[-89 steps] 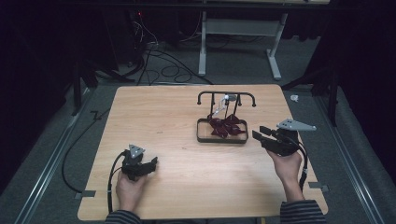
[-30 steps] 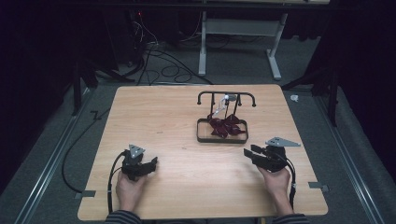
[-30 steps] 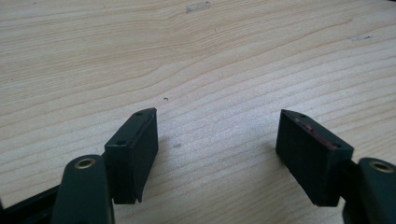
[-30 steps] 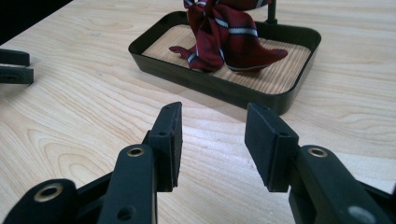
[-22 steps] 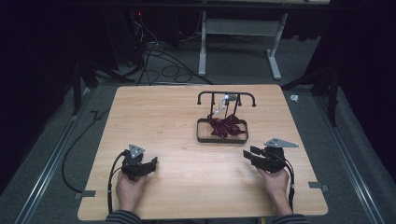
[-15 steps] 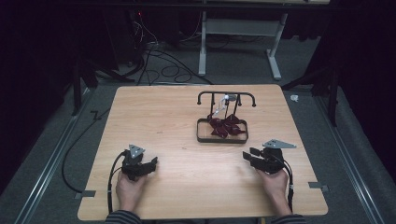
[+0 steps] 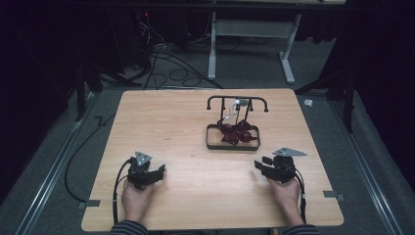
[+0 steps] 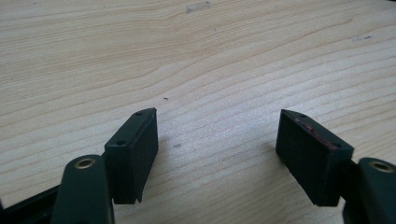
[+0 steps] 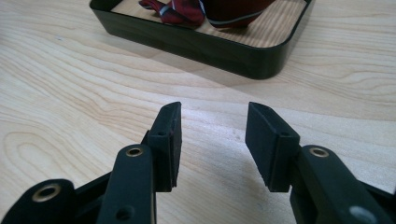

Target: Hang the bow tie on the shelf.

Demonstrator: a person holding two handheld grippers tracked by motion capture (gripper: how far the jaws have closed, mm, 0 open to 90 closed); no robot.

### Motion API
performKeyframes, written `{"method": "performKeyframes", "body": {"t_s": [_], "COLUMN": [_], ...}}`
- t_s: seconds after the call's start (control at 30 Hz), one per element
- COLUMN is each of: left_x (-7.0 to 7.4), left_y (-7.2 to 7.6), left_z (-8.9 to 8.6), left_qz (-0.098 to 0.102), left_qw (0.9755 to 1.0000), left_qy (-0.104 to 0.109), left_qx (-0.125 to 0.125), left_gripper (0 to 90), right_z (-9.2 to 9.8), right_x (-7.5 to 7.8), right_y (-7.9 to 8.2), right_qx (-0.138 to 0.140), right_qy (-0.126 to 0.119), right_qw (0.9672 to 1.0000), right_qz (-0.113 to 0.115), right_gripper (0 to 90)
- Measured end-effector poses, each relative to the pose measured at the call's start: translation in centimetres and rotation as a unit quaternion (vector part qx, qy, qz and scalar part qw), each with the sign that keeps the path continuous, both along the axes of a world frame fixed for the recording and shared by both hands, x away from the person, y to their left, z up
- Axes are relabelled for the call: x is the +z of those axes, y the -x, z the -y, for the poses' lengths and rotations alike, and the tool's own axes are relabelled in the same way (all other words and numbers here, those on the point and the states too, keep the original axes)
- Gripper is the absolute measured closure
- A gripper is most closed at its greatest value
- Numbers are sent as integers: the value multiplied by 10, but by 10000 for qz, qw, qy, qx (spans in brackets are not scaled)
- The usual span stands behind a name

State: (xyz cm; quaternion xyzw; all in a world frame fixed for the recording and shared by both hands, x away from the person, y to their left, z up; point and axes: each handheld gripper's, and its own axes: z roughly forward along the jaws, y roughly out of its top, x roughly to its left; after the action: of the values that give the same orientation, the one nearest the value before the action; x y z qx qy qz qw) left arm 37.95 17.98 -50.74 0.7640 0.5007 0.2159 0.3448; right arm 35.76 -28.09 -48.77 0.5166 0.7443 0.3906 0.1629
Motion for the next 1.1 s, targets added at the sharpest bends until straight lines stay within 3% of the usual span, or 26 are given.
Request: {"method": "performKeyframes", "body": {"t_s": [0.67, 0.8, 0.93, 1.1], "left_x": [0, 0, 0, 0], "left_y": [0, 0, 0, 0], "left_z": [0, 0, 0, 0], "left_qz": [-1, -5, -5, -5], "left_qw": [10000, 10000, 10000, 10000], "left_qy": [-1, -4, -4, -4], "left_qx": [1, 2, 4, 5], "left_gripper": [302, 302, 302, 302], "right_z": [-12, -13, -20, -19], "right_x": [-13, -14, -14, -14], "right_y": [-4, -3, -1, -2], "right_qx": [-128, -124, -32, -88], "right_qy": [559, 579, 893, 895], "right_qw": [9984, 9982, 9958, 9958], "right_qz": [26, 97, 187, 171], "right_gripper": [554, 517, 482, 453]}}
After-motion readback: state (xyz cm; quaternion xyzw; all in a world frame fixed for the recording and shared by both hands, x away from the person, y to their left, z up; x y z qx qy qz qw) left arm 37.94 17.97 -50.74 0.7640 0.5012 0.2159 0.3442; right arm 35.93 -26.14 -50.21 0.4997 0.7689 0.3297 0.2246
